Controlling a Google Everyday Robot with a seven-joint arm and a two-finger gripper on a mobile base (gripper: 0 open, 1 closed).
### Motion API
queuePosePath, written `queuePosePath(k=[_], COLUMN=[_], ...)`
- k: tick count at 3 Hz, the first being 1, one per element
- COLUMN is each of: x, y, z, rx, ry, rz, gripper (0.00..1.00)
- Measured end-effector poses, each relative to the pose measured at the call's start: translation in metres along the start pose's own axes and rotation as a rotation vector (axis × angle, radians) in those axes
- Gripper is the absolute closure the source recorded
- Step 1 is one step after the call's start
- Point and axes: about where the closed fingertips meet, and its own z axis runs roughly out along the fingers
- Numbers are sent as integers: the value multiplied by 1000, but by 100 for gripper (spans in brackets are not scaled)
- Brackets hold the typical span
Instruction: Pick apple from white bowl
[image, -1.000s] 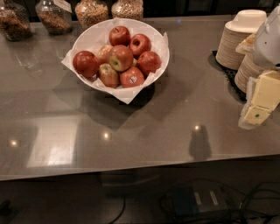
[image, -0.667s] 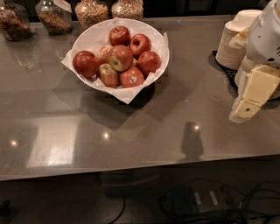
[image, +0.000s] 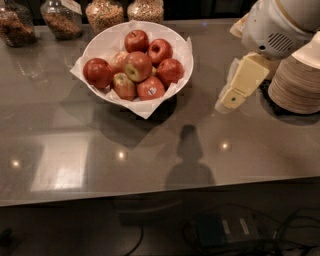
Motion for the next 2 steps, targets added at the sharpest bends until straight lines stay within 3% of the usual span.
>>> queuePosePath(k=[1, 2], x=[-39, -73], y=[-23, -45], z=[20, 44], rx=[25, 15], ry=[-103, -190], rz=[63, 149], gripper=[0, 0])
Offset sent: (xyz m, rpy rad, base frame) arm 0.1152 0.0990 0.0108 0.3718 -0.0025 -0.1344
